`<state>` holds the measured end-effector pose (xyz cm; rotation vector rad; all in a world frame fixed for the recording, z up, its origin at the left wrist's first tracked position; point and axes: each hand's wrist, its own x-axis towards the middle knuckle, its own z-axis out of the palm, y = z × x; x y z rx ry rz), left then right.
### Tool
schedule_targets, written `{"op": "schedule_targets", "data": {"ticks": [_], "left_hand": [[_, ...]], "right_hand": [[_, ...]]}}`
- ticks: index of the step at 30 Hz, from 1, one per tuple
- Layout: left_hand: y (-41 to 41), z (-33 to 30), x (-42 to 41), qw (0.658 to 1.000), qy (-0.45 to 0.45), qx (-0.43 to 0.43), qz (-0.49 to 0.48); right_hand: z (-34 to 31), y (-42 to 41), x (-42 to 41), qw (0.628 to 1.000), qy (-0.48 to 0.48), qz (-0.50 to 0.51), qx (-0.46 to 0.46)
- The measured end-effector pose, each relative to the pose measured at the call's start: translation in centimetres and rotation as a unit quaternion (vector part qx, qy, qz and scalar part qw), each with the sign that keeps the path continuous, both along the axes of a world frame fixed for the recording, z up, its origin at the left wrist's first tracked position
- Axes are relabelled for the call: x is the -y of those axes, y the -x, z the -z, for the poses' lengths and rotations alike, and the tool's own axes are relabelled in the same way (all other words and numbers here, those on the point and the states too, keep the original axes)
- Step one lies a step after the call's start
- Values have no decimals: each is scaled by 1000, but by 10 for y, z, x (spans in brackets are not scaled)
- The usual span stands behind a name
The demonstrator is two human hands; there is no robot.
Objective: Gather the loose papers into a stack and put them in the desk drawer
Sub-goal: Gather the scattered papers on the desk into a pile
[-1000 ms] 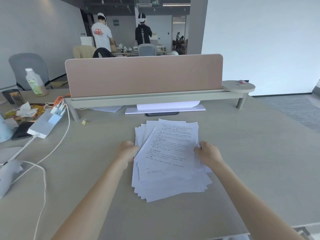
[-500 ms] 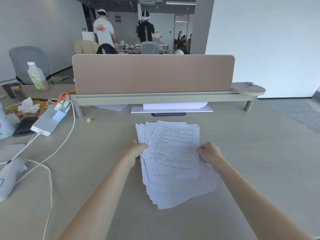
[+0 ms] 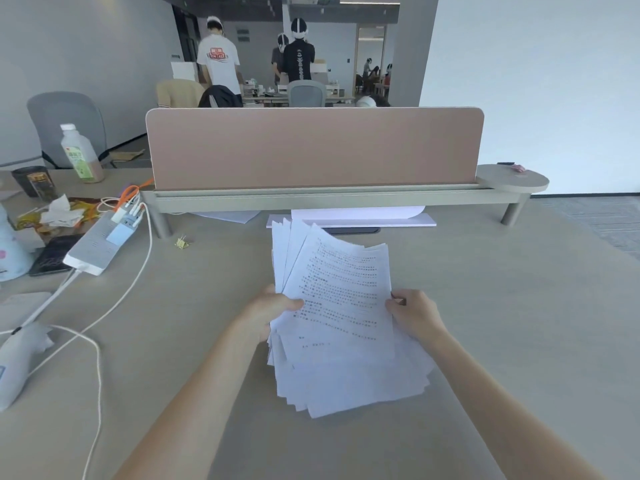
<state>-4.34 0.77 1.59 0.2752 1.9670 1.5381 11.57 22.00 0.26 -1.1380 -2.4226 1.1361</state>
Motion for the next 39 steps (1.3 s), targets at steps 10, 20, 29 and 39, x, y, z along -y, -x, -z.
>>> {"op": "schedule_targets", "data": {"ticks": [10,20,29,39], "left_hand": [[0,-20,9,994,-106,-5,-2],[-8,-68,6,984,-165,-70,16],[-18,-103,10,963,-221,-155,-20],[-34,-103,9,961,-230,-156,5]], "right_hand": [[-6,12,-4,963,222,1,-153],[-60,-6,-2,929,221,-42,-293],[-112,-14,12,905,177,-86,-378],[-111,-13,13,875,217,-72,-427]]}}
